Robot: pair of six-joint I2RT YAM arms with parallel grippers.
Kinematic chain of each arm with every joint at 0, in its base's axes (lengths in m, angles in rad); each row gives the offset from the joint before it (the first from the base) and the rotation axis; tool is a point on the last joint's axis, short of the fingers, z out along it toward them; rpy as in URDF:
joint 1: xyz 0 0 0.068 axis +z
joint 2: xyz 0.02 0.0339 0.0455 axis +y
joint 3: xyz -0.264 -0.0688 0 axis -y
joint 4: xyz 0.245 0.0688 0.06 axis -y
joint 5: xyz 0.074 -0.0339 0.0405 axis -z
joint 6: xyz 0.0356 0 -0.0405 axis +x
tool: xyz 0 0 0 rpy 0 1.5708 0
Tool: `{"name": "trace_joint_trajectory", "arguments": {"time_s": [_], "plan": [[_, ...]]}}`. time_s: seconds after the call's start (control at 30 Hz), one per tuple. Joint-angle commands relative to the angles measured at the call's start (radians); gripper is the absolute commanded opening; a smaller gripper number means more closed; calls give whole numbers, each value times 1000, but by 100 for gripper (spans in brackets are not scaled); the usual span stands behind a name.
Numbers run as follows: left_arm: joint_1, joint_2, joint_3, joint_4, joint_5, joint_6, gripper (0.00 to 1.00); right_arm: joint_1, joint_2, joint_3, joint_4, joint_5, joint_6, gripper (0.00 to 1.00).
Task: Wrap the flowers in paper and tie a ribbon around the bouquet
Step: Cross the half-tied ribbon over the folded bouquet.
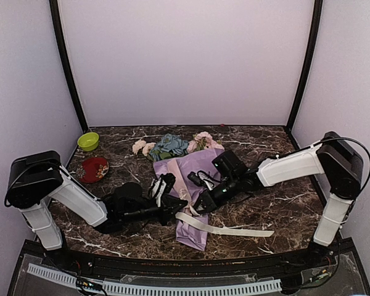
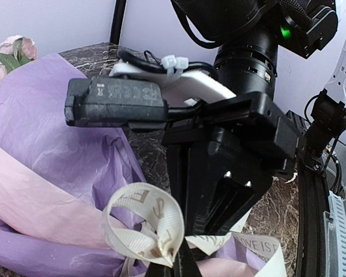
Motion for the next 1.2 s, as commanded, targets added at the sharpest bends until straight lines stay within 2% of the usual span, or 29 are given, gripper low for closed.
{"name": "trace_joint_trajectory", "arguments": {"time_s": [0.0,0.13,0.27,0.5,0.7,0.9,0.97,1.0,1.1,1.17], "plan": [[3,-3,14,9,2,22,0,-9,-10,-23,190,-206,4,7],[3,16,26,21,2,33,0,-36,40,-72,372,-320,98,8],[5,27,36,36,26,30,0,-48,104,-48,404,-379,102,11],[21,47,38,53,43,7,0,-67,146,-83,622,-447,217,16],[23,57,54,30,42,-3,0,-66,194,-159,1073,-510,515,19],[24,63,56,33,54,-2,0,-52,227,-141,1176,-525,579,21],[24,67,53,42,47,-1,0,-42,218,-125,1124,-521,550,23],[24,70,52,49,47,2,0,-39,208,-114,1042,-503,497,23],[24,78,61,51,59,9,0,-24,178,-39,638,-420,220,23],[24,86,69,45,56,9,0,-6,174,14,432,-393,86,25]]}}
